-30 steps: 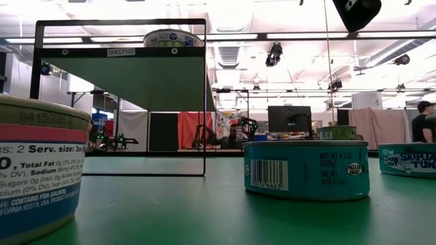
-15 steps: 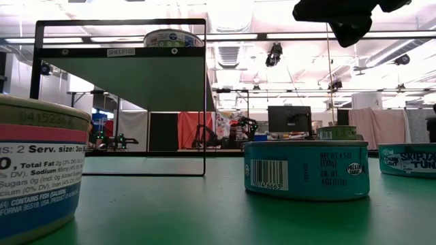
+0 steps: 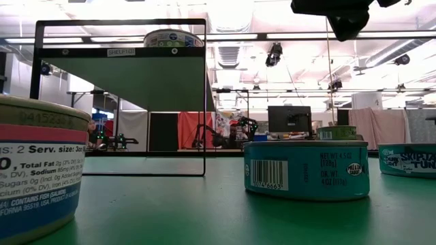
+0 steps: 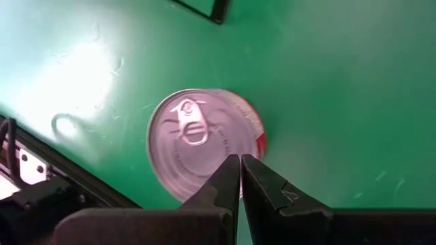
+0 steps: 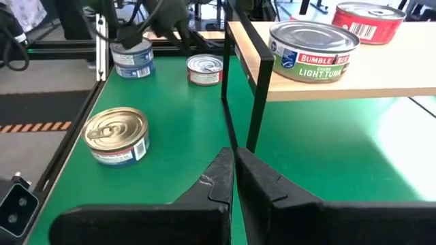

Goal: Stack canned seafood by type on shelf
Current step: Stack the red tuna can on top of the red tuna can on the shelf

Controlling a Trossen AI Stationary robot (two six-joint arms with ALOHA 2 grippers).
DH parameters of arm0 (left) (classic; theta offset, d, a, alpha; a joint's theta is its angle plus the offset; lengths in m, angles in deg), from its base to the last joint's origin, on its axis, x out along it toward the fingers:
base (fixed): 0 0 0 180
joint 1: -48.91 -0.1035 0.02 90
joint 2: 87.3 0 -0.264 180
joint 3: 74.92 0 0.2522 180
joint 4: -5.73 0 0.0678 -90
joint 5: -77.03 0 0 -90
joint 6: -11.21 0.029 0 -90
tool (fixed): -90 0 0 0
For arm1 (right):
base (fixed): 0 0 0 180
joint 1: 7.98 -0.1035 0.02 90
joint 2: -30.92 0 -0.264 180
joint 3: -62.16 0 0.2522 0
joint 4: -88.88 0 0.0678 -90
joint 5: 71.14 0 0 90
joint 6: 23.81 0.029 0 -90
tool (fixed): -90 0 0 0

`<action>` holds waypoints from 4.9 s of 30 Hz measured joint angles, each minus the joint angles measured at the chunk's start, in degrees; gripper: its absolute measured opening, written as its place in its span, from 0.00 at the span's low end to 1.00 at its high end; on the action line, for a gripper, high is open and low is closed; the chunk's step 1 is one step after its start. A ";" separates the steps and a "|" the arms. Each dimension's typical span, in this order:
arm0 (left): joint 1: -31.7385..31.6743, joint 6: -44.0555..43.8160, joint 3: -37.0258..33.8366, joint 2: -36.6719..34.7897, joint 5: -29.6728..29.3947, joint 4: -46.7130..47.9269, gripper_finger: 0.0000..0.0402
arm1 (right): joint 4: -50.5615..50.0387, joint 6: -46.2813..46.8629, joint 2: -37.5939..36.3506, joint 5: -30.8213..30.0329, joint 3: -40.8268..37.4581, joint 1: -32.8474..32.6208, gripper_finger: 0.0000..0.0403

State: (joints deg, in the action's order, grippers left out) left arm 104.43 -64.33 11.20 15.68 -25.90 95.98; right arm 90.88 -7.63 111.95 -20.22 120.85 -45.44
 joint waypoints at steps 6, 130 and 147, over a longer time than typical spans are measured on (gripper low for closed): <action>0.18 0.03 -5.89 -6.50 -0.13 -3.55 0.00 | -0.44 -0.37 0.00 -0.03 0.00 0.19 0.02; 0.80 -2.42 -15.93 -12.17 1.42 -30.61 0.00 | -15.42 23.39 -6.20 1.02 1.54 -2.58 0.02; 0.64 -23.16 -15.82 -18.89 1.43 -15.61 0.09 | -27.35 22.61 11.28 2.02 22.72 -5.53 0.02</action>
State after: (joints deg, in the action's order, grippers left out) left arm 105.08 -87.49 -4.63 -3.21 -24.47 80.37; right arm 63.52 14.98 123.23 -18.20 143.57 -50.97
